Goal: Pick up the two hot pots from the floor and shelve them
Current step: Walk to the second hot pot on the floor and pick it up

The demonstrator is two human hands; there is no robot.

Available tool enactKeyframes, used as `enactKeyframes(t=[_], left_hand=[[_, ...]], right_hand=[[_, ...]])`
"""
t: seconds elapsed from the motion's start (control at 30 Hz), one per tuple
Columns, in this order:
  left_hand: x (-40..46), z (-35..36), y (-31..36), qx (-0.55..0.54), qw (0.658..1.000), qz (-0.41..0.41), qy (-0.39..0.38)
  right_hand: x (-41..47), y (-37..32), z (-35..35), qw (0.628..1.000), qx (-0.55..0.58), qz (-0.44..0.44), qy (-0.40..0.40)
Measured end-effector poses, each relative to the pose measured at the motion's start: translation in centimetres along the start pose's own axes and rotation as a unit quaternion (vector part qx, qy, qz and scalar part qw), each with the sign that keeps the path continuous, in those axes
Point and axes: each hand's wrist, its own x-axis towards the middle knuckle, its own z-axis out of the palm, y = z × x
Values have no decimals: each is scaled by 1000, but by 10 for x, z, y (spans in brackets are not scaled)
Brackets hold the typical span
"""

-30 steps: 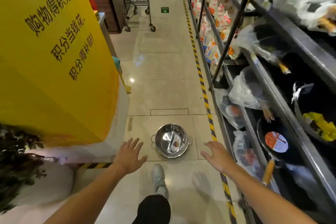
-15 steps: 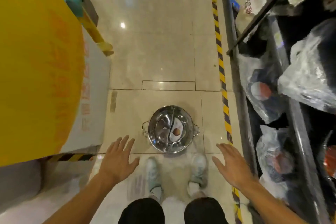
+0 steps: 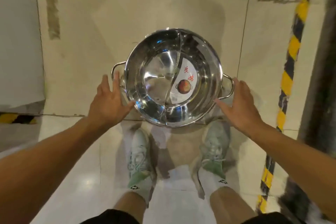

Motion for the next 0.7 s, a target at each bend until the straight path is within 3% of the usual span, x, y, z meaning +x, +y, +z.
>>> enactKeyframes(t=[0.13,0.27,0.4,0.53,0.7], left_hand=[[49,30,-12,-80,995,-11,55],[67,48,-22,-175,982,1,72],[69,59,-20,-204,973,12,109],[51,47,-15,-209,971,-7,112],[-21,-19,1,-212,968,-22,128]], right_hand=[[36,21,40,998,54,26,33],[47,34,64,995,90,-6,45],[51,37,73,989,133,-1,67],[40,26,53,976,163,30,140],[-25,-6,-15,976,168,12,141]])
